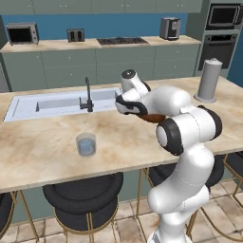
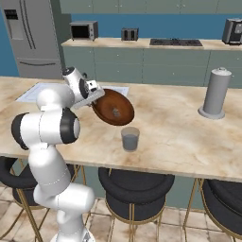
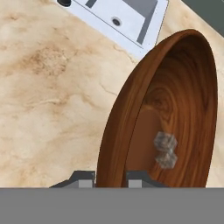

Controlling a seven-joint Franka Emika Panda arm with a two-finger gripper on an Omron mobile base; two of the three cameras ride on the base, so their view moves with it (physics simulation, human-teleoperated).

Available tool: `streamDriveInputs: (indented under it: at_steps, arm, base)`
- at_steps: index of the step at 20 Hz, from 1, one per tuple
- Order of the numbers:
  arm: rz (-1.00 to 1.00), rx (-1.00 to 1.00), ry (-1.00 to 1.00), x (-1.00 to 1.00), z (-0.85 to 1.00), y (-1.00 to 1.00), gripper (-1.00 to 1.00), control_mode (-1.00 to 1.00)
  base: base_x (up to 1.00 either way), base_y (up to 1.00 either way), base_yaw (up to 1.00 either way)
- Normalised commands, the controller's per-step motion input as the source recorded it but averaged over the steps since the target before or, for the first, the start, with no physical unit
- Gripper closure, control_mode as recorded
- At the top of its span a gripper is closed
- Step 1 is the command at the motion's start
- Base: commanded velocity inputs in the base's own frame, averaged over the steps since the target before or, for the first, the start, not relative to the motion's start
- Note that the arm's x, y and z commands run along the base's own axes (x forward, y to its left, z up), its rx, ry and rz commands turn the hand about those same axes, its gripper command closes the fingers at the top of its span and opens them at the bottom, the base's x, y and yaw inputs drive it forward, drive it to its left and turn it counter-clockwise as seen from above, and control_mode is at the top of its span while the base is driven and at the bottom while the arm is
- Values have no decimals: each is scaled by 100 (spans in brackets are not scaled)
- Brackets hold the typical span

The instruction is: There are four ice cubes in the ice bowl. Place two ice cubes in each glass of water.

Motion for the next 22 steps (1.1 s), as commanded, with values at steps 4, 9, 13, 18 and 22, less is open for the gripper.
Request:
streamDriveInputs:
  at_steps: [4,9,13,18,22]
  arm:
    - [-1,0,-3,0,0,-29,100,-100]
    - [-1,2,-6,-3,0,-5,100,-100]
    - [-3,3,-2,0,0,0,100,-100]
    - [-3,4,0,0,0,-7,100,-100]
    - [-4,5,0,-2,0,-8,100,-100]
  base:
    - [0,0,0]
    - [0,0,0]
    - [0,0,0]
    - [0,0,0]
    - [0,0,0]
